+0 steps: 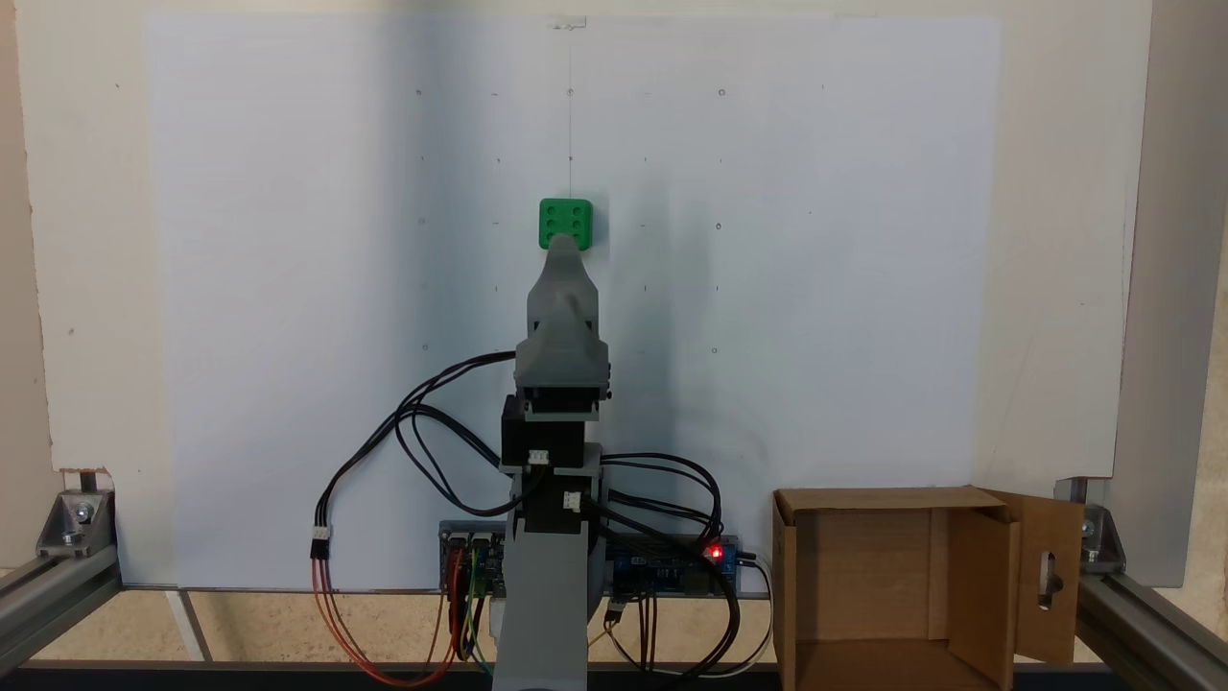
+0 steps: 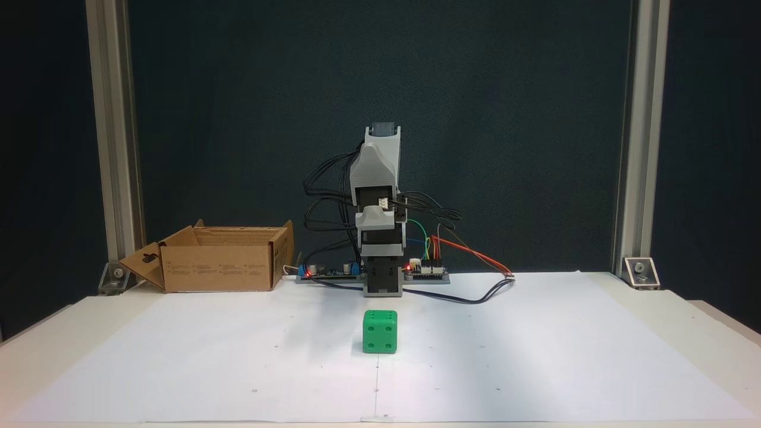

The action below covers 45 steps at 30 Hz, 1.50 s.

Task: Grasp a green dice and put it in the bin.

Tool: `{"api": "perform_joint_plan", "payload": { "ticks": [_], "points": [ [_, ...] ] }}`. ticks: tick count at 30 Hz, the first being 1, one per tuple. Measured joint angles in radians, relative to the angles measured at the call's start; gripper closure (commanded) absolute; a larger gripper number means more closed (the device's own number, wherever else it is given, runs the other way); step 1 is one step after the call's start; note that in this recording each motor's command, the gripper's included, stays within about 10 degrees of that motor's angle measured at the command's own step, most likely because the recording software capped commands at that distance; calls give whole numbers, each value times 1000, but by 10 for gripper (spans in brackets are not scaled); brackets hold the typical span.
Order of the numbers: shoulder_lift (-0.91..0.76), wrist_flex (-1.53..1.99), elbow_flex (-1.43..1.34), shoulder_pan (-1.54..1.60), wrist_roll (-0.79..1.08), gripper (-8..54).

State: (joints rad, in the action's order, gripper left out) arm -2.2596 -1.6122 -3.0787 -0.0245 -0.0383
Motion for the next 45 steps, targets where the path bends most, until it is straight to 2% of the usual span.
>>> {"api": "perform_joint_plan", "payload": {
  "ticks": [31, 39, 45],
  "points": [
    [0, 20, 0, 43, 23, 25],
    [0, 466, 72, 25, 26, 12],
    [0, 876, 382, -51, 26, 16]
  ]
}}
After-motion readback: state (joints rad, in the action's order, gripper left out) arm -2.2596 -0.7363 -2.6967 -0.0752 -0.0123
